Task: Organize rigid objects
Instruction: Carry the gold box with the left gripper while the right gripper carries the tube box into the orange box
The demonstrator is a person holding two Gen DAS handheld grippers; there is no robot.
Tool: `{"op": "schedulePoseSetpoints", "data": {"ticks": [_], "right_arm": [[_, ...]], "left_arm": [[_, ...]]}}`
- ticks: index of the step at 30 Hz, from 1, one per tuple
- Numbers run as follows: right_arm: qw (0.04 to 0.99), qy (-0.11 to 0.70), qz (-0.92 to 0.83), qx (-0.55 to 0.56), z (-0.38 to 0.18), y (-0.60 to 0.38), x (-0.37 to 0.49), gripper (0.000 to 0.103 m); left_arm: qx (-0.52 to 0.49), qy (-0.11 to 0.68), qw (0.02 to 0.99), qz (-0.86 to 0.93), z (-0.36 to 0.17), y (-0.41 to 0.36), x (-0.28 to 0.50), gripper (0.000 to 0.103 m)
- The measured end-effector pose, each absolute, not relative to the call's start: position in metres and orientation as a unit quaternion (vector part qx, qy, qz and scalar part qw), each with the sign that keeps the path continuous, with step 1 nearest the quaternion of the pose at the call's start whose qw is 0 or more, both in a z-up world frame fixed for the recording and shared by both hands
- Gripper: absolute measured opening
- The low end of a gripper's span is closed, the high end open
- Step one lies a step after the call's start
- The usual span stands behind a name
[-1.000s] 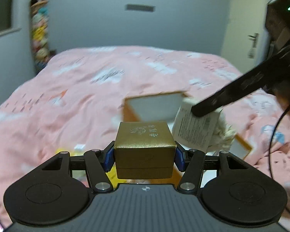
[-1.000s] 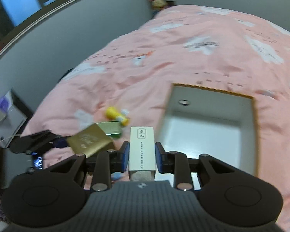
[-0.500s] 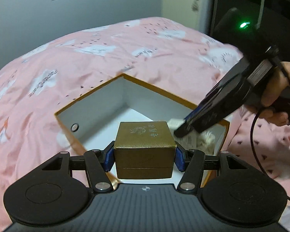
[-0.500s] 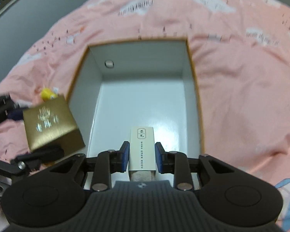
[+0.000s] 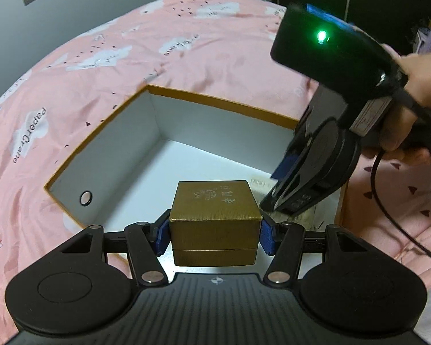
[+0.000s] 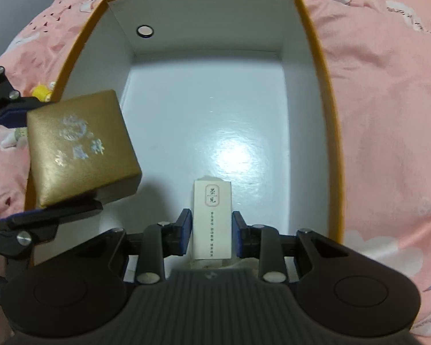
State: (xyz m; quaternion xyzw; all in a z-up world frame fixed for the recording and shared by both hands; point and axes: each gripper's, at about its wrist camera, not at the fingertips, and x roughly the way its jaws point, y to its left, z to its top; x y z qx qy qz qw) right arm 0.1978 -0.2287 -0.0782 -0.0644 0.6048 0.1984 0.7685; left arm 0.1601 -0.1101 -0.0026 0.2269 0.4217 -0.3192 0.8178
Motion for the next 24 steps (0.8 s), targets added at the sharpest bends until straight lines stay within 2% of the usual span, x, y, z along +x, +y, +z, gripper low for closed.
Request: {"op": "schedulePoseSetpoints", "data": {"ticks": [9,15,24], "right_arm": [[0.776,0.585,0.175,-0.161,-0.065,-0.225,0.19,0.03],[0.799,0.557,0.167,-0.155,-0.046,-0.241,0.187,0.03],[0.82,0.519,0.183,-0.157,-0.032,-0.247,0.181,0.038]], "left_arm": [[0.242,0.481,0.782,-0.313,-0.016,-0.126,0.173,0.068],[0.223,0.519,0.768,-0.301,-0.024,-0.138,0.182,0.068],[0.149,0.608,0.746,-0.229,-0.052,-0.154,0.205,0.068]]}}
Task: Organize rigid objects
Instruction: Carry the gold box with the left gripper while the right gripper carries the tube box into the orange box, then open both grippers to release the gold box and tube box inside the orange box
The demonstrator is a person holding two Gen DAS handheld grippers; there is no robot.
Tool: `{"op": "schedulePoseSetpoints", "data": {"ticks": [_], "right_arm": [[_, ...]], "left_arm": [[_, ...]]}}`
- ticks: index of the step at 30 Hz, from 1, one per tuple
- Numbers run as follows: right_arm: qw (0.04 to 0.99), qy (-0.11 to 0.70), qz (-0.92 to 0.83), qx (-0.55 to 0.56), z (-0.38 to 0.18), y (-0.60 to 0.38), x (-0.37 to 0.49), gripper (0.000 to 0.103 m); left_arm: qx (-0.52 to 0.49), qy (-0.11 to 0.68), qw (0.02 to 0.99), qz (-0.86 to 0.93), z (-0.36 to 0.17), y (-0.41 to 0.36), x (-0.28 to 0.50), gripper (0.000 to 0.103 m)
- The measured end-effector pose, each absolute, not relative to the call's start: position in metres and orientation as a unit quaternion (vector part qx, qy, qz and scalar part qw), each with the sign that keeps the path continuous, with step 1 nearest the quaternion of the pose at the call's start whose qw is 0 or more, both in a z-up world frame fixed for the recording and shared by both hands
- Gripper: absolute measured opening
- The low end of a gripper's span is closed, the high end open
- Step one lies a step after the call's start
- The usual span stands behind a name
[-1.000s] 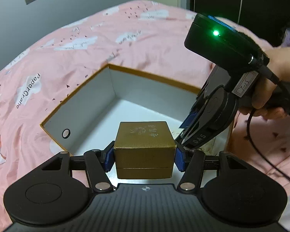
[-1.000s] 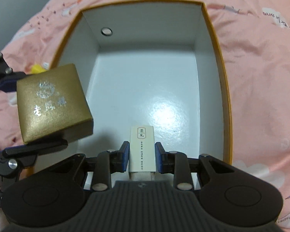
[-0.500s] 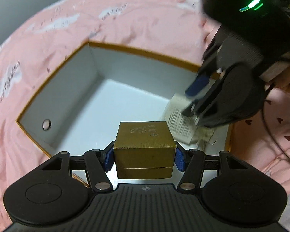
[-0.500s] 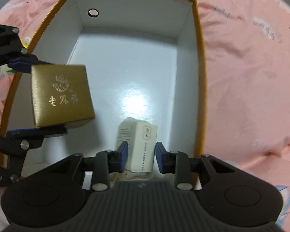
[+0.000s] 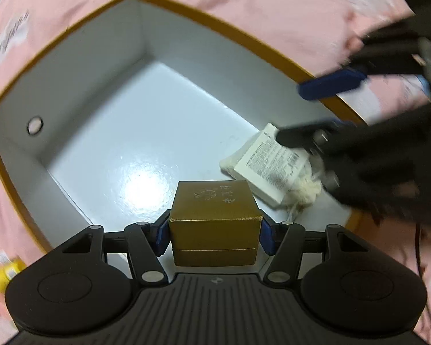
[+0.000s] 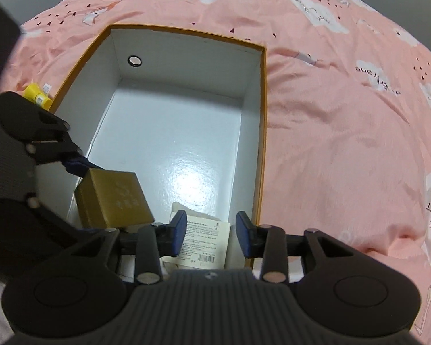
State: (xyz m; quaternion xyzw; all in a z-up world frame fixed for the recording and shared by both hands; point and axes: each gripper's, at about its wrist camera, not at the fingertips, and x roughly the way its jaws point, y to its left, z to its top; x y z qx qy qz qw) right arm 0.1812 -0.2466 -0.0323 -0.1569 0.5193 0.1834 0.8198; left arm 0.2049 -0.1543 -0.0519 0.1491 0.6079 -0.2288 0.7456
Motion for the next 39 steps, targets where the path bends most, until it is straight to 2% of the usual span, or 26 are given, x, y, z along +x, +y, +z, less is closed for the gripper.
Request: {"op": "schedulePoseSetpoints", "data": {"ticks": [14,18,22,25,28,33,39], "right_arm": [[0.822,0.518,0.189,-0.142,-0.035,-0.259,0.176,0.042],[0.824,0.515,0.191,-0.137,-0.034,-0.26,0.178,0.043],[0.824,0.517,0.192,-0.129,-0.033,-0.261,0.177,0.046],[0.827,0.512,0.193,-0.132,-0.03,-0.261,0.176,0.046],[0.833,0.503,0.192,-0.127,-0.024,-0.263,0.175,0.046],[0.847,0.486,0.191,-0.104,-0.012,-0.266,0.175,0.046],[0.846,0.479,0.228,-0.053,-0.01,-0.25,0.168,0.045]], "left_arm": [[0.076,0.671,0.708,-0.204,-0.072,-0.146,0.218,0.069],[0.046,0.689,0.689,-0.22,-0.074,-0.141,0.218,0.08],[0.026,0.699,0.677,-0.23,-0.072,-0.14,0.215,0.081],[0.026,0.68,0.694,-0.238,-0.059,-0.133,0.211,0.073],[0.017,0.645,0.726,-0.237,-0.036,-0.119,0.207,0.072],[0.015,0.545,0.812,-0.21,0.011,-0.077,0.189,0.07],[0.001,0.485,0.861,-0.152,0.034,-0.022,0.167,0.066]]}}
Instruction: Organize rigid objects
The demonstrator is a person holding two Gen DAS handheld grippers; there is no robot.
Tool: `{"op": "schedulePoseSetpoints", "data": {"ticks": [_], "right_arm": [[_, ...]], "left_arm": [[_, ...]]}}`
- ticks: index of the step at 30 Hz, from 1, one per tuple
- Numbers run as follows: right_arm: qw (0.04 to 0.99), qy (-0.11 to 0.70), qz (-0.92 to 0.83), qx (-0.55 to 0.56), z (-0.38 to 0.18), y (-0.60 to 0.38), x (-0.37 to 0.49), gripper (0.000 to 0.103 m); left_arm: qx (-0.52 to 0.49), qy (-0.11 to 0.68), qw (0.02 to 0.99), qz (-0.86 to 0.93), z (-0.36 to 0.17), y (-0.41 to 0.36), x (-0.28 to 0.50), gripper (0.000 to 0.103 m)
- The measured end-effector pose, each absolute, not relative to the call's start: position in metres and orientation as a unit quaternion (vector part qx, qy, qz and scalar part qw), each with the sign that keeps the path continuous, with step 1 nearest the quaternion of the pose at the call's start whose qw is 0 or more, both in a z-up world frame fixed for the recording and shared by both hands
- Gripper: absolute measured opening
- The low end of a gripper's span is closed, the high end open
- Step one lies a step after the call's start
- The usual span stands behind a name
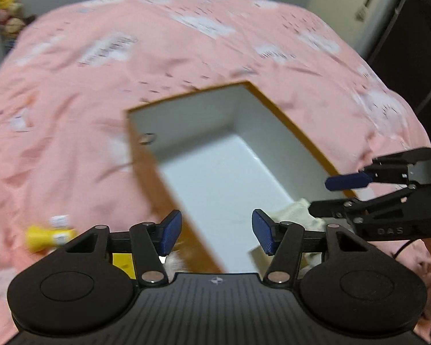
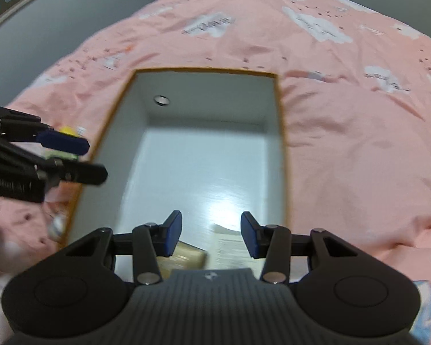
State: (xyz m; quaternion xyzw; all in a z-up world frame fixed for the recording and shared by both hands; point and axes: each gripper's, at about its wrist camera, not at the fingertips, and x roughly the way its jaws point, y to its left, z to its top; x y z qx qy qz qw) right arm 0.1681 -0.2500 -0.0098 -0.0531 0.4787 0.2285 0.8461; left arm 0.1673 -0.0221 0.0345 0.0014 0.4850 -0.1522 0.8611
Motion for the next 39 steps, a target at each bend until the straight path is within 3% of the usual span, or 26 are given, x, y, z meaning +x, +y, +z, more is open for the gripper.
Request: {"op": "schedulePoseSetpoints", "data": {"ticks": [6,18,23,29,31,32,34,39], "right_arm": [[0.834,0.457,0.307,-0.039,-0.005,-0.207,0.157,0.045],[0.79,0.445,0.398,-0.139,0.0,-0.119,0.145,0.046],[0.77,0.433,0.424,-0.2,-0.002,-0.092,0.144,0.058],[0.725,0.437,0.448,-0.287,-0.016,-0.063,0.142,0.063],[0.705,0.442,0.454,-0.318,-0.023,-0.054,0.145,0.07],[0.695,0.444,0.458,-0.333,-0.026,-0.051,0.147,0.072],[0.672,0.447,0.464,-0.365,-0.032,-0.043,0.15,0.08],[0.621,0.459,0.47,-0.428,-0.044,-0.025,0.166,0.082]], "left_arm": [[0.009,0.479,0.871,-0.109,0.027,0.007,0.137,0.065],[0.022,0.508,0.86,-0.039,0.003,0.054,0.077,0.065],[-0.011,0.523,0.852,-0.028,-0.01,0.073,0.062,0.065],[-0.032,0.528,0.848,-0.023,-0.021,0.086,0.055,0.065],[-0.038,0.52,0.853,-0.024,-0.021,0.09,0.058,0.066],[-0.04,0.515,0.856,-0.025,-0.021,0.091,0.06,0.067],[-0.04,0.501,0.864,-0.026,-0.02,0.093,0.064,0.082],[-0.04,0.486,0.873,-0.013,-0.027,0.096,0.078,0.089]]}}
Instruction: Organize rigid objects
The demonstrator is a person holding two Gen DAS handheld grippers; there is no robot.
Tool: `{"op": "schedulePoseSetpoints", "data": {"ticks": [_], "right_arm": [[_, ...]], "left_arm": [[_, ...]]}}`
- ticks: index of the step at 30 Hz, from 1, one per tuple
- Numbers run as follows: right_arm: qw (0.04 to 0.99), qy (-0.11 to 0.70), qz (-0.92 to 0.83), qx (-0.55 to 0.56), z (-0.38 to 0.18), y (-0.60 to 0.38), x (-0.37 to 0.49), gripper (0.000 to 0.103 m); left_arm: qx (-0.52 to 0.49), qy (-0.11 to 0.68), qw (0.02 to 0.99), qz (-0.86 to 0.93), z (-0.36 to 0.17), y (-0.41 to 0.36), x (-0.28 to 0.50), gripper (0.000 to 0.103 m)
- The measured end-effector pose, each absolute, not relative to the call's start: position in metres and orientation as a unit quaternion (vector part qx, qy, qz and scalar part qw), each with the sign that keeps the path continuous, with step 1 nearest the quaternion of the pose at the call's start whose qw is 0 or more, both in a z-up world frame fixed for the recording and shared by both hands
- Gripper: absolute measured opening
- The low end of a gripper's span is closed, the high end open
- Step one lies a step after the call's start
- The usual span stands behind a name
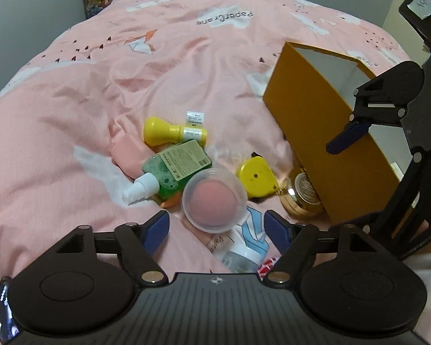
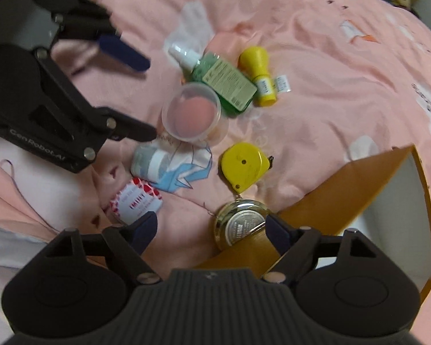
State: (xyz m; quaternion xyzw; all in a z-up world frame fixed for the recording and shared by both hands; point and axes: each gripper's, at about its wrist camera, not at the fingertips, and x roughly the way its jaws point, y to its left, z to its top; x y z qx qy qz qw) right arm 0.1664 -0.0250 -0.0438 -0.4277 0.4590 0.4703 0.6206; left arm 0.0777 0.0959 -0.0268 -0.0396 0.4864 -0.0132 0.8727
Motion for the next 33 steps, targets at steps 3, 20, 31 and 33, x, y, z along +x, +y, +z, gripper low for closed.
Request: {"op": "schedulePoseSetpoints", "data": {"ticks": [3,20,31,33], "right_arm": [[0.596,0.465,0.472,-0.455,-0.052,-0.015,0.174,0.082],[0.552,0.477,0.456,-0.51,-0.07,-0.005,0.191,0.089],[0.53,0.468,0.464,-0.534,-0.07,-0.004,0.189,0.089],[0.519,0.461,0.469,-0.546,-0.07,-0.002,0.188,0.089]], "left_arm": [[-0.044,0.49,0.871,-0.001,-0.038,0.097,0.087,0.089],[-0.006,0.505,0.863,0.014,-0.076,0.079,0.118,0.086],[-0.025,0.492,0.87,0.004,-0.07,0.083,0.113,0.077],[-0.028,0.49,0.871,0.0,-0.062,0.085,0.105,0.077]]}}
